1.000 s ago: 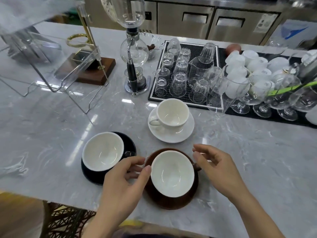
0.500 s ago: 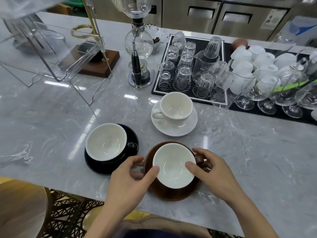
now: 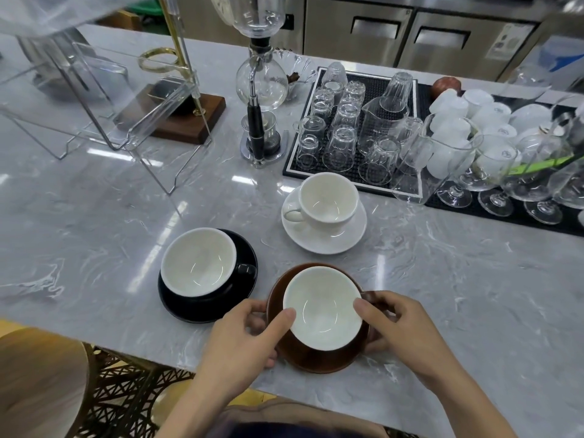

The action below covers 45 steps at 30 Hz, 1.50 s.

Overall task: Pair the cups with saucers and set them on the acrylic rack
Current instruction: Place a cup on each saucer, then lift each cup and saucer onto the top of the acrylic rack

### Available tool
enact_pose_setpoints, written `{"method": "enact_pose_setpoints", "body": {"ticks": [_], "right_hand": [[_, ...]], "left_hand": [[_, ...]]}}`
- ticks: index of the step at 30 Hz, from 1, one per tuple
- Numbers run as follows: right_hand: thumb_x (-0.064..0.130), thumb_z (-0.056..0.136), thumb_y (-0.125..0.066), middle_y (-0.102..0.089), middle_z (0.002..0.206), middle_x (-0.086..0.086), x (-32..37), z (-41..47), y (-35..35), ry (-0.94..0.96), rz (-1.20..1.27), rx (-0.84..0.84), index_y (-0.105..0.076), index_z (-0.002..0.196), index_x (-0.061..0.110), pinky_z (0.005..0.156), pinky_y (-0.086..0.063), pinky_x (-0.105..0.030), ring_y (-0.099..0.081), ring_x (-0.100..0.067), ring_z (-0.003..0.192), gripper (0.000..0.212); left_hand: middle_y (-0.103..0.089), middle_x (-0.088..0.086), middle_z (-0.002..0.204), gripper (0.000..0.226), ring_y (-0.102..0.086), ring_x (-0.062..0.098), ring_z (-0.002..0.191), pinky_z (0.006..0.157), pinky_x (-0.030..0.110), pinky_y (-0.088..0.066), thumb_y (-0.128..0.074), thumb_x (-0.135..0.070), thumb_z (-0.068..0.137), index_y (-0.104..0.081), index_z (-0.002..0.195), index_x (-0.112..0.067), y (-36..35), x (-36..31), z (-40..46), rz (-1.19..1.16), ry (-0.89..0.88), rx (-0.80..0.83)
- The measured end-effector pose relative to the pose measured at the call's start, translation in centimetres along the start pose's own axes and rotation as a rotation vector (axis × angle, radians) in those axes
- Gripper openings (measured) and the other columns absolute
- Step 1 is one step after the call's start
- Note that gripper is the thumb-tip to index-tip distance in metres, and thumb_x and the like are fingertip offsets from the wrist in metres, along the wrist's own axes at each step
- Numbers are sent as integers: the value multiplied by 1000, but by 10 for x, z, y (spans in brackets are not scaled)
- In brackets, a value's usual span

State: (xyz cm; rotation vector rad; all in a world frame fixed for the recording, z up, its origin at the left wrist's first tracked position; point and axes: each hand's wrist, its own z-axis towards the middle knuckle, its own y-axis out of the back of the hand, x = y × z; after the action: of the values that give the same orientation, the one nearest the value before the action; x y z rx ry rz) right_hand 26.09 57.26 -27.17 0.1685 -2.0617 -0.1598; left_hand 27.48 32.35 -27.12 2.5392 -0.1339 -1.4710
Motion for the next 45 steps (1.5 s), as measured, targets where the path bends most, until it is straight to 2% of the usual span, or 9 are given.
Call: {"method": "enact_pose_setpoints", "body": {"ticks": [8, 14, 21, 24, 27, 35, 40, 43, 45], "right_hand": [[36, 78, -80, -73, 80, -11, 4, 0, -3, 54, -41, -50, -77, 87, 22, 58, -64, -47, -70, -25, 60, 17], [58, 62, -76, -71, 75, -1, 21, -5, 2, 135, -59, -70, -77, 86, 25, 67, -62, -53, -66, -27, 66, 41], [54, 61, -77, -66, 68, -4, 57, -6, 0, 219, -29, -51, -77, 85, 24, 54, -63, -47, -66, -25, 59, 39], [53, 61, -77, -67, 69, -10, 74, -5, -6, 252, -28, -45, -77, 84, 23, 53, -62, -44, -67, -37, 60, 39], [52, 61, -78, -69, 76, -19, 91, -2, -15, 274, -33, -38, -78, 85, 23, 53, -62, -43, -67, -44, 66, 38], [51, 59, -78, -71, 76, -12, 133, 5, -51, 339, -21, -32, -78, 89, 23, 52, -62, -40, -66, -46, 71, 41], [49, 58, -77, -71, 75, -4, 162, 4, -83, 384, 13, -51, -78, 86, 24, 50, -60, -37, -65, -45, 68, 38], [47, 57, -76, -70, 73, -1, 182, -1, -101, 418, 33, -47, -78, 86, 23, 49, -59, -34, -64, -34, 61, 38], [47, 57, -76, -71, 75, 0, 196, -3, -111, 445, 36, -54, -79, 91, 24, 49, -59, -32, -66, -37, 63, 41]], "left_hand": [[-62, 2, 58, 62, -67, 23, 48, 47, 31, -57, -83, -56, 52, -68, 92, -11, -4, 2, 3, -101, 25, -10], [-62, 5, 58, 56, -66, 24, 46, 45, 31, -56, -83, -49, 54, -67, 92, -10, -2, -10, -2, -115, -37, -16], [-62, 15, 58, 61, -67, 27, 47, 47, 33, -58, -82, -52, 49, -66, 90, -9, 12, -42, -5, -139, -120, -45], [-62, 10, 58, 61, -67, 28, 48, 48, 34, -58, -83, -52, 49, -65, 90, -9, 22, -52, -3, -157, -139, -50], [-63, 21, 66, 63, -69, 30, 49, 52, 35, -60, -82, -55, 48, -66, 92, -13, 36, -62, -1, -145, -150, -70], [-60, 25, 70, 63, -66, 28, 47, 46, 33, -57, -83, -52, 46, -68, 93, -13, 81, -86, 11, -199, -209, -103], [-61, 8, 58, 59, -64, 27, 44, 45, 30, -55, -84, -51, 45, -68, 89, -14, 120, -102, 18, -197, -262, -121], [-59, 15, 60, 48, -64, 28, 44, 45, 31, -56, -84, -50, 46, -70, 81, -21, 144, -116, 18, -190, -318, -129], [-55, 20, 62, 41, -64, 27, 46, 45, 34, -57, -85, -48, 46, -70, 77, -26, 160, -126, 18, -182, -372, -129]]}}
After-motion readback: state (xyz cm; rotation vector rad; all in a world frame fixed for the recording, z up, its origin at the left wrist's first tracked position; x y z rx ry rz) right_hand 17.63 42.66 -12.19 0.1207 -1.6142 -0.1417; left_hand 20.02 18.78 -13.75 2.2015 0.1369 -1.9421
